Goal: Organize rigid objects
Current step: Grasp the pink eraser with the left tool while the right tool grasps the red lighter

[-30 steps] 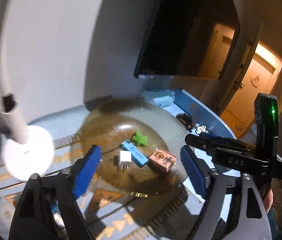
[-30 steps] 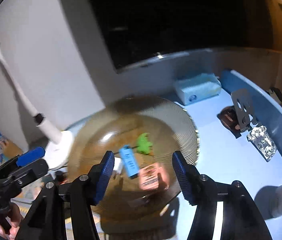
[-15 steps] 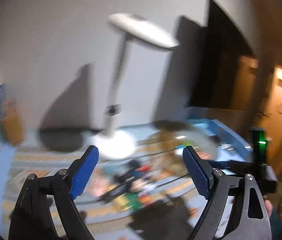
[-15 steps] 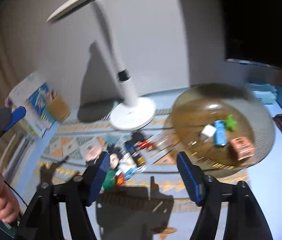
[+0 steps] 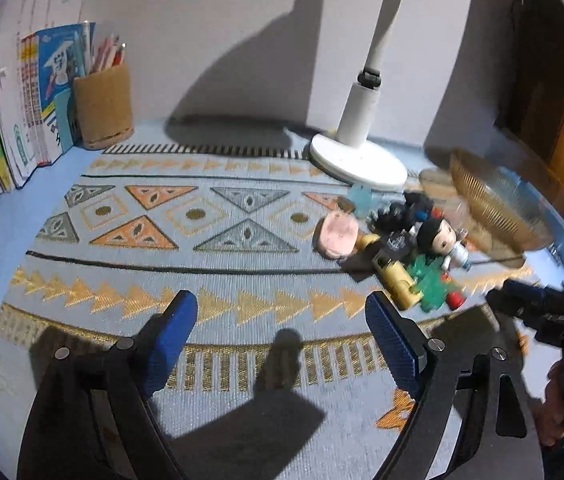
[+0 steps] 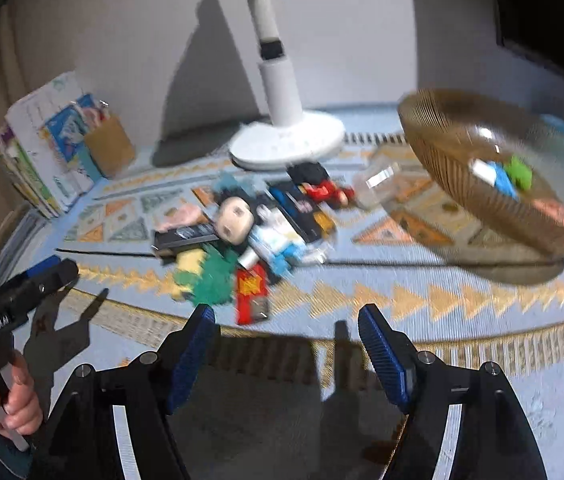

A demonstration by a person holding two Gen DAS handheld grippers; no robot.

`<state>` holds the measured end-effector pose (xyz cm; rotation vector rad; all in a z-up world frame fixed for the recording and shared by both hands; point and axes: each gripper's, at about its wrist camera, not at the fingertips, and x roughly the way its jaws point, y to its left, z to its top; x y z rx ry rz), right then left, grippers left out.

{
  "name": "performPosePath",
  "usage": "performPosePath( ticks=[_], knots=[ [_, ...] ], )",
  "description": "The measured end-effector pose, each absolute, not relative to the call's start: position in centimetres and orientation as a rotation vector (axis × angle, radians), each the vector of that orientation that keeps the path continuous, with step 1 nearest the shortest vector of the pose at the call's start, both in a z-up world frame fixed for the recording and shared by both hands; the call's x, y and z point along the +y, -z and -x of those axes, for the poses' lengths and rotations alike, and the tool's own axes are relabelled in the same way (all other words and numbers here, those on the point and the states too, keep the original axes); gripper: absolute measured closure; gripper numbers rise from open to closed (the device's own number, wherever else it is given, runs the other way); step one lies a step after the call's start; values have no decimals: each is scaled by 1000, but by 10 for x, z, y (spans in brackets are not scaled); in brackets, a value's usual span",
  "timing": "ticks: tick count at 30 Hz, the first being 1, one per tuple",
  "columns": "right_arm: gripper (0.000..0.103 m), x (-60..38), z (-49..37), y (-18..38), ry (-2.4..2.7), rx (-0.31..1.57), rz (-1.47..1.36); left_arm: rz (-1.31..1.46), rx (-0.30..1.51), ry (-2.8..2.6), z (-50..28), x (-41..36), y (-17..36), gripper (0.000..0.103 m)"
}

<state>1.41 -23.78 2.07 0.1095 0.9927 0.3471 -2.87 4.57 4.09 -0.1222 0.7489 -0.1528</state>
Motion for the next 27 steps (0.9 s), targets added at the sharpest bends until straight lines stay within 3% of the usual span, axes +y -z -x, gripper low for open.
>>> performPosePath(
  ticks=[12,14,16,21,24,27],
  knots=[
    [30,-238,-13,-21,-337,982,-95,64,752,168,35,38,-41,18],
    [34,-235,-14,-20,-336,993,-86,55,779,196,30,36,-41,19],
    [41,-230,-16,-17,-350,1022,-78,50,818,230,22,35,-41,25],
    [50,-208,-19,-10,-377,1066,-17,25,904,264,-21,37,-35,29],
    [52,-199,-20,-6,-364,1074,25,-18,935,300,-37,28,-25,39],
    [52,-196,-27,-2,-347,1102,41,-88,955,315,-51,13,-16,39]
  ],
)
